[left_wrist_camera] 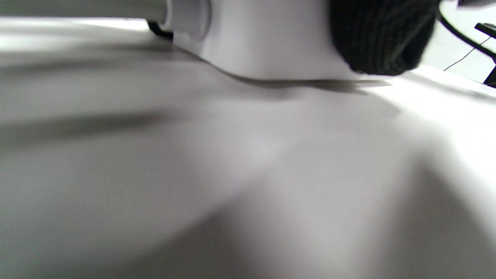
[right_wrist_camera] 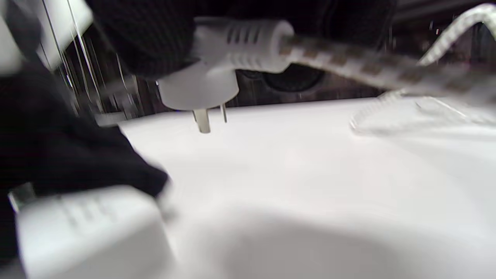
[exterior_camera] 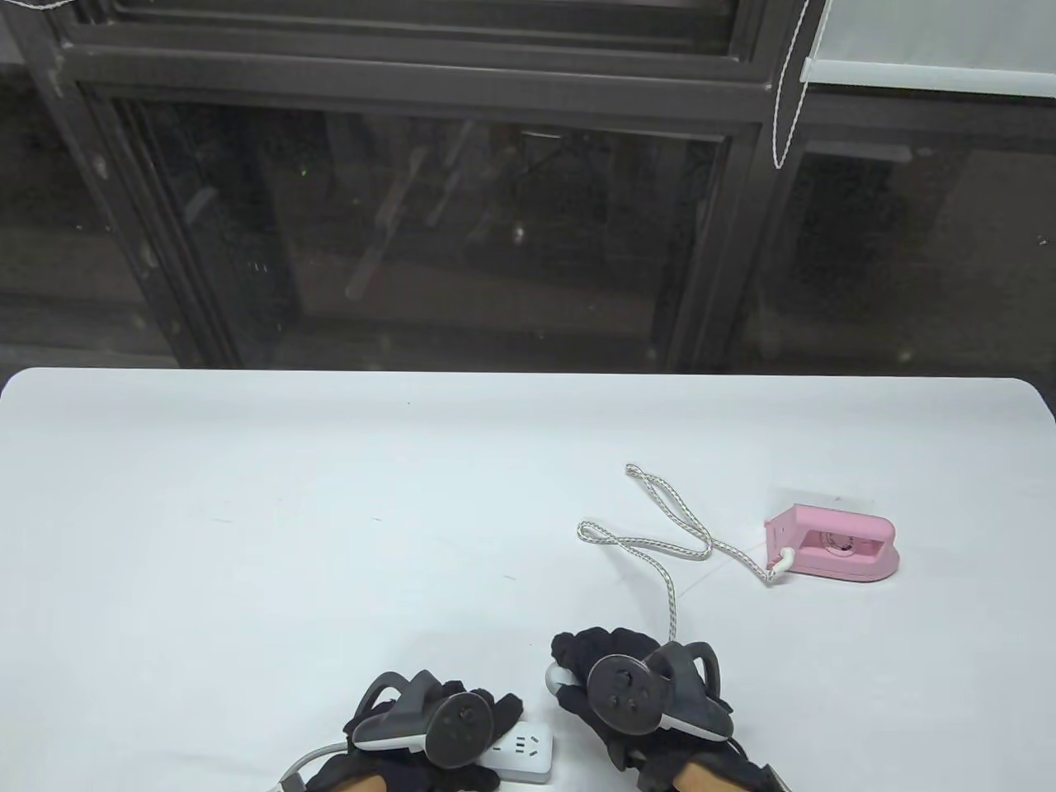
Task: Unplug the electric iron
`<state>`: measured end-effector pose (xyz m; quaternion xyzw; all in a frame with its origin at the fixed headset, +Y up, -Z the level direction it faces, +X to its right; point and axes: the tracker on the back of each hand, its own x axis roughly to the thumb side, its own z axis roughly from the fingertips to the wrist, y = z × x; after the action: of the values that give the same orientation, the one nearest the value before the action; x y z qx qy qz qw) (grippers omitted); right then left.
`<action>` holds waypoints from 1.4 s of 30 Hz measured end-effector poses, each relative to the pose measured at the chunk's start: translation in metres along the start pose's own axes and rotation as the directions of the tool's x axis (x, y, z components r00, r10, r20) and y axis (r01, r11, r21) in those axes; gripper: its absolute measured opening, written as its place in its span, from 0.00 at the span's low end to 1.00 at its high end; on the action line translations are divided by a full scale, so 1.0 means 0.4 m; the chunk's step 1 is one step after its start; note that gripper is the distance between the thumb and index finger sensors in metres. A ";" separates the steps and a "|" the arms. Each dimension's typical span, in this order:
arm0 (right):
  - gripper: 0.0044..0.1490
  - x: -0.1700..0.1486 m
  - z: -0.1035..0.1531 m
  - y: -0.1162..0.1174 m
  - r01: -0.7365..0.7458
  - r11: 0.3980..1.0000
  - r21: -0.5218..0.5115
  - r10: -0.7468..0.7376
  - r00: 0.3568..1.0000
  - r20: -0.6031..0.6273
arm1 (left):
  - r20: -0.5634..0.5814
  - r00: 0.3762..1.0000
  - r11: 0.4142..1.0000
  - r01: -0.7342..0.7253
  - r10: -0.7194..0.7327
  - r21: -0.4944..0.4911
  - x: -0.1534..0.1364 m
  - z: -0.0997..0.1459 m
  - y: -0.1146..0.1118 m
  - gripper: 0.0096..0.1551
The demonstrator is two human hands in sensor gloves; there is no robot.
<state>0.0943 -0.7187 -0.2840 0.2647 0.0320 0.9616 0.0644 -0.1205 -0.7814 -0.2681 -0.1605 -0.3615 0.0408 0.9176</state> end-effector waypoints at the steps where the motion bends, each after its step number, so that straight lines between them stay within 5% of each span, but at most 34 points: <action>1: 0.38 -0.009 -0.007 0.020 -0.034 0.999 0.037 0.034 0.999 -0.014 | 0.000 1.000 1.000 0.000 0.000 0.000 0.000 0.000 0.000 0.49; 11: 0.34 0.030 -0.027 0.071 -0.129 0.978 0.163 0.126 0.992 0.028 | 0.006 1.000 1.000 0.008 -0.008 -0.012 -0.001 0.002 -0.001 0.50; 17: 0.28 0.021 -0.024 0.075 0.033 0.964 0.263 -0.037 0.999 0.008 | -0.012 0.998 0.997 0.055 -0.056 -0.051 0.003 0.002 -0.010 0.52; 25: 0.38 0.004 -0.007 0.022 0.166 0.981 0.100 -0.169 0.986 0.019 | -0.025 0.999 0.997 0.020 -0.022 -0.077 0.002 0.018 0.014 0.56; 29: 0.47 -0.003 0.014 -0.033 0.322 0.941 -0.099 -0.316 0.946 0.075 | 0.011 0.993 0.975 -0.116 0.116 0.190 -0.016 0.080 0.131 0.57; 33: 0.50 0.003 0.019 -0.042 0.327 0.933 -0.152 -0.310 0.943 0.124 | 0.072 0.968 0.890 -0.251 0.242 0.380 -0.053 0.137 0.198 0.56; 42: 0.52 0.051 0.016 -0.007 0.229 0.971 -0.069 -0.214 0.961 0.173 | 0.038 0.964 0.911 -0.261 0.263 0.320 -0.099 0.151 0.143 0.55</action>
<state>0.0805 -0.7128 -0.2685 0.3348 0.0136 0.9237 0.1856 -0.1881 -0.7191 -0.2709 -0.0557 -0.3225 0.2211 0.9187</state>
